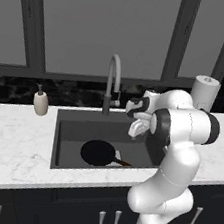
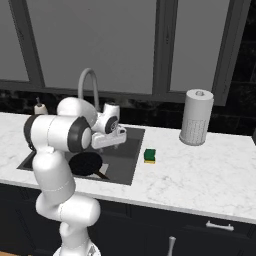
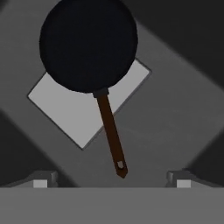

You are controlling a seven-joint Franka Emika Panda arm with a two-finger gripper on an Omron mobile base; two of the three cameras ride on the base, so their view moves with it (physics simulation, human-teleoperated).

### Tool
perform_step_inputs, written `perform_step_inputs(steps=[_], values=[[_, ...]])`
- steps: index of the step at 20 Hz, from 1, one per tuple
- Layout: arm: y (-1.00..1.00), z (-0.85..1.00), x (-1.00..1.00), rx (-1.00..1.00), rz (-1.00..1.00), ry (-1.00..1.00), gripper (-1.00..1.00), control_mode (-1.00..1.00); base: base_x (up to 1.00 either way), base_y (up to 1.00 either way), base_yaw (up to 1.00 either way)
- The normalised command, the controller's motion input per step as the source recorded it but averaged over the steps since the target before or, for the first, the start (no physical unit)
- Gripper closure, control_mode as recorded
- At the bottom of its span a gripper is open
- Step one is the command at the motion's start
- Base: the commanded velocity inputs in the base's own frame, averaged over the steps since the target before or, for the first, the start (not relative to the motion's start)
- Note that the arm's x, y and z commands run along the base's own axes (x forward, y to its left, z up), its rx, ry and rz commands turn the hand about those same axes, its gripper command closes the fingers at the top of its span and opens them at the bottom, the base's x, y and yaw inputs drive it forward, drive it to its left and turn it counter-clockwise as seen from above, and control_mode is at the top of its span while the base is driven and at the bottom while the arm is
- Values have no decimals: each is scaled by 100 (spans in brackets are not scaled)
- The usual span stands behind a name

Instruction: Pick the pan and sponge and place them into the sink. Then turn on the water.

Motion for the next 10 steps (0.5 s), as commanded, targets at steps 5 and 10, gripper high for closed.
perform_step_inputs(steps=[5, 10], values=[[0, 0, 0, -1, -2, 0, -100, -100, 0, 0, 0], [-33, 1, 0, -2, -13, 0, -100, -100, 0, 0, 0]])
